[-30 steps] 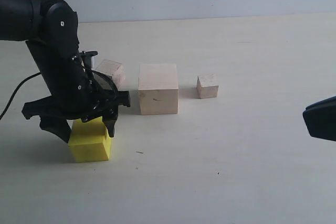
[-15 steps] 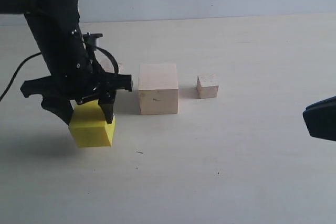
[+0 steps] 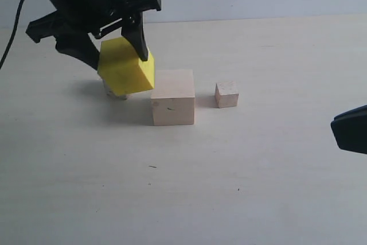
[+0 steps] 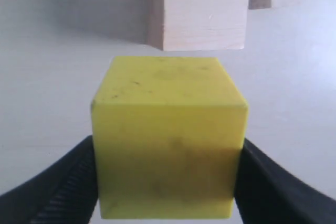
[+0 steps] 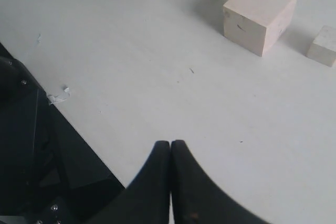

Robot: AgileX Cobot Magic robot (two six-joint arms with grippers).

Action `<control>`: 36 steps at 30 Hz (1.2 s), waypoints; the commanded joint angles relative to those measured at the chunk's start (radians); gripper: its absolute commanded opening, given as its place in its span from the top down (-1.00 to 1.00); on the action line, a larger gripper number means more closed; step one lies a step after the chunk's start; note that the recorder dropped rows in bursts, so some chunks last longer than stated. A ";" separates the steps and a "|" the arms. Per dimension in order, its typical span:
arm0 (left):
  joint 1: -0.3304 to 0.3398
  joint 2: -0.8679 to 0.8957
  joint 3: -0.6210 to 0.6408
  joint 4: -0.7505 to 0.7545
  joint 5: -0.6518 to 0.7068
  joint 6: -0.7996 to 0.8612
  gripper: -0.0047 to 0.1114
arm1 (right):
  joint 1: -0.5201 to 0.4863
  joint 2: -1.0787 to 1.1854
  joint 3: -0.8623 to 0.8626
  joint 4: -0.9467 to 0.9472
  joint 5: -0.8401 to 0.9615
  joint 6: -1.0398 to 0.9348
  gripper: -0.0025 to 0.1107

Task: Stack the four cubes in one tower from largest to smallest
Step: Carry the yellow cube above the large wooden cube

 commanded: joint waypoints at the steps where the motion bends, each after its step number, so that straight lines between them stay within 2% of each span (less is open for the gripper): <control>1: -0.043 0.032 -0.073 0.002 0.004 -0.016 0.92 | 0.002 -0.009 0.003 -0.006 -0.006 -0.004 0.96; 7: -0.069 0.144 -0.213 0.014 0.007 -0.035 0.92 | 0.002 -0.009 0.003 -0.004 0.000 -0.002 0.96; 11: -0.069 0.220 -0.307 0.089 0.007 -0.069 0.92 | 0.002 -0.009 0.003 -0.004 0.016 0.000 0.96; 17: -0.069 0.301 -0.381 0.084 0.007 -0.082 0.92 | 0.002 -0.009 0.003 -0.004 0.018 0.000 0.96; 36: -0.067 0.362 -0.402 0.061 0.007 -0.060 0.92 | 0.002 -0.009 0.003 -0.004 0.018 -0.008 0.96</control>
